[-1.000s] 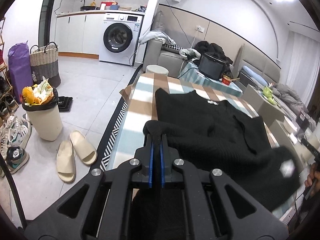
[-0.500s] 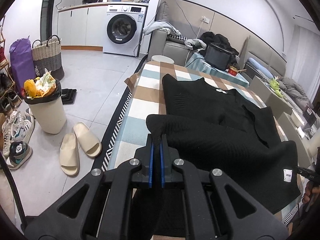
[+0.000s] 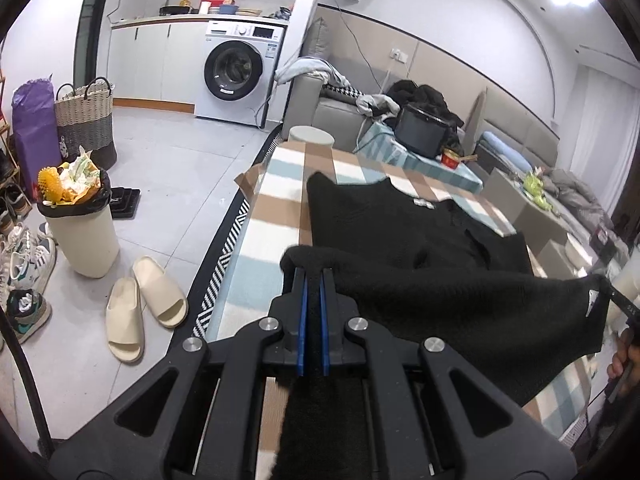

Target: Fold small clothes

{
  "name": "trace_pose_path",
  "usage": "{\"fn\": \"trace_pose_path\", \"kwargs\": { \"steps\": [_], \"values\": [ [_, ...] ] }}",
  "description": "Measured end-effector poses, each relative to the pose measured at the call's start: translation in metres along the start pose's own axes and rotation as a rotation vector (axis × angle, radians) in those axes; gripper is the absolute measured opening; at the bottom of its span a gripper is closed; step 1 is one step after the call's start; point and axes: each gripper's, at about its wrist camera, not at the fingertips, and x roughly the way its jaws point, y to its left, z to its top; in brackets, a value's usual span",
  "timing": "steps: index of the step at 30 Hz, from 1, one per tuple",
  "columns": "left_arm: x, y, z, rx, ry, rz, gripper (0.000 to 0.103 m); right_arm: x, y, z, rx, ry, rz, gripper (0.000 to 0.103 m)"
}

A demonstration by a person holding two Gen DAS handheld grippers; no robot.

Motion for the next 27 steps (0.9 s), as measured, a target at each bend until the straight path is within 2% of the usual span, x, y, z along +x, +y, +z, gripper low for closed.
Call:
{"fn": "trace_pose_path", "kwargs": {
  "steps": [4, 8, 10, 11, 12, 13, 14, 15, 16, 18, 21, 24, 26, 27],
  "values": [
    [0.028, 0.006, 0.019, -0.031, 0.001, 0.025, 0.003, 0.037, -0.011, 0.022, 0.063, 0.009, -0.046, 0.004],
    [0.074, 0.019, 0.022, -0.068, 0.085, 0.085, 0.003, 0.093, -0.023, 0.022, 0.117, 0.11, -0.112, 0.005],
    [0.091, 0.026, 0.015, -0.087, 0.157, 0.088, 0.003, 0.117, -0.037, 0.016, 0.16, 0.187, -0.12, 0.014],
    [0.095, 0.028, 0.011, -0.087, 0.178, 0.081, 0.004, 0.125, -0.044, 0.013, 0.184, 0.235, -0.109, 0.022],
    [0.097, 0.029, 0.007, -0.082, 0.195, 0.074, 0.008, 0.129, -0.049, 0.008, 0.208, 0.276, -0.08, 0.031],
    [0.098, 0.029, 0.002, -0.074, 0.208, 0.064, 0.018, 0.128, -0.054, 0.004, 0.229, 0.289, -0.045, 0.036],
    [0.099, 0.027, -0.002, -0.062, 0.225, 0.053, 0.025, 0.124, -0.059, -0.001, 0.247, 0.288, -0.012, 0.048],
    [0.1, 0.026, -0.007, -0.053, 0.233, 0.048, 0.038, 0.12, -0.062, -0.007, 0.251, 0.292, 0.013, 0.057],
    [0.102, 0.024, -0.009, -0.043, 0.236, 0.045, 0.044, 0.118, -0.063, -0.011, 0.245, 0.312, 0.045, 0.059],
    [0.11, 0.016, -0.012, -0.017, 0.245, 0.047, 0.044, 0.117, -0.061, -0.016, 0.222, 0.327, 0.075, 0.06],
    [0.122, 0.009, -0.014, -0.012, 0.274, 0.038, 0.044, 0.124, -0.048, -0.02, 0.139, 0.357, 0.044, 0.06],
    [0.13, 0.006, -0.013, -0.017, 0.282, 0.023, 0.044, 0.131, -0.042, -0.021, 0.109, 0.366, 0.036, 0.06],
    [0.135, 0.005, -0.014, -0.017, 0.28, 0.001, 0.038, 0.136, -0.042, -0.021, 0.11, 0.368, 0.039, 0.06],
    [0.136, 0.002, -0.015, -0.01, 0.286, -0.018, 0.027, 0.14, -0.041, -0.021, 0.104, 0.375, 0.041, 0.06]
  ]
}}
